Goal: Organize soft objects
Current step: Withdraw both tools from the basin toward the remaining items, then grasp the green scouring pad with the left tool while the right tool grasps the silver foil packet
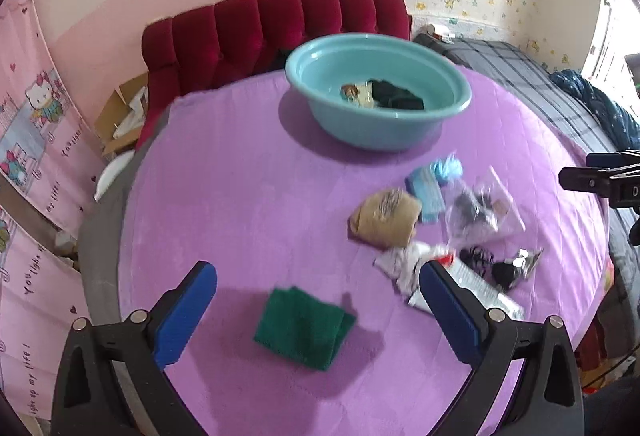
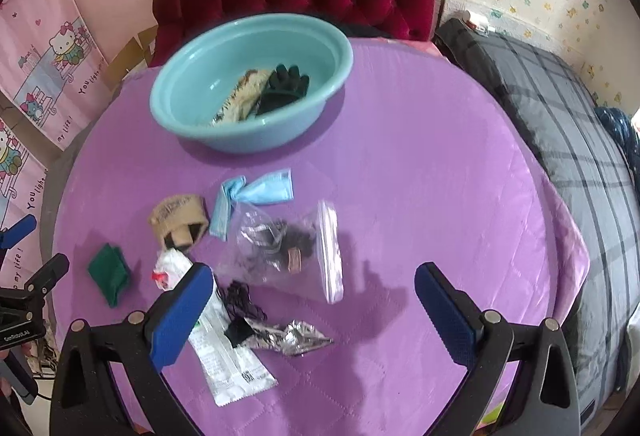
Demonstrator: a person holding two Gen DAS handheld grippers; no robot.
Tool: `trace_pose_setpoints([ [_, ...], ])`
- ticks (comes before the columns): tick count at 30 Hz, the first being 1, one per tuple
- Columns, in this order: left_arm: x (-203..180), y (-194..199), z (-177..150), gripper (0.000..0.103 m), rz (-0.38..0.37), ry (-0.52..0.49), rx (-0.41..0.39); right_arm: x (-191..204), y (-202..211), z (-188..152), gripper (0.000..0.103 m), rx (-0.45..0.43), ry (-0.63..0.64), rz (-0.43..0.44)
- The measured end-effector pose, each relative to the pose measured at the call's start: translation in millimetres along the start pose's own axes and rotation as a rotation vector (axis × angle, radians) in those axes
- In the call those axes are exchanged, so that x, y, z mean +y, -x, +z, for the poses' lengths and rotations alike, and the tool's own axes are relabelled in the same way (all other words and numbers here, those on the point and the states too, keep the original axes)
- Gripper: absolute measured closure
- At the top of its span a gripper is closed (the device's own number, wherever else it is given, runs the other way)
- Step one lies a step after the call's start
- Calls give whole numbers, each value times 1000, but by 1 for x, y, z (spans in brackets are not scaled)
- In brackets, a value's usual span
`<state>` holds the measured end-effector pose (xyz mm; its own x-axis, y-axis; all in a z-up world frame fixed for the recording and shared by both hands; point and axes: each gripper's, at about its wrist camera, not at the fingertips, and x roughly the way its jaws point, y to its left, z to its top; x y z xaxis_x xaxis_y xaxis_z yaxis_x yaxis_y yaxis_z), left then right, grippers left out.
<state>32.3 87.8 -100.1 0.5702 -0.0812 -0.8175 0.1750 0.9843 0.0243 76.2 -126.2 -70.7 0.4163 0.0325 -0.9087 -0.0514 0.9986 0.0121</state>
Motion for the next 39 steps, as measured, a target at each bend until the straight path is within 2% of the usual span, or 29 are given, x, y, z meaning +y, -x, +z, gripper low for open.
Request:
trace_pose_setpoints([
  [13,10,-35,-47,0,-22,34,103,-1,-28,-35,0,53,-25,2],
  [30,15,-80,-58,2,-25,10,200,-1,-54,-51,0,119,-46,5],
  [32,19,-81,-58,24,-40,23,205,0,-58,-53,0,126,-42,7],
  [34,21,-80,-60,83,-54,35,205,1,-60,-53,0,129,-40,10],
  [35,21,-77,-60,92,-79,39,199,1,-60,-54,0,130,-42,12],
  [39,19,-69,-59,94,-120,37,186,0,-62,-58,0,136,-45,14],
])
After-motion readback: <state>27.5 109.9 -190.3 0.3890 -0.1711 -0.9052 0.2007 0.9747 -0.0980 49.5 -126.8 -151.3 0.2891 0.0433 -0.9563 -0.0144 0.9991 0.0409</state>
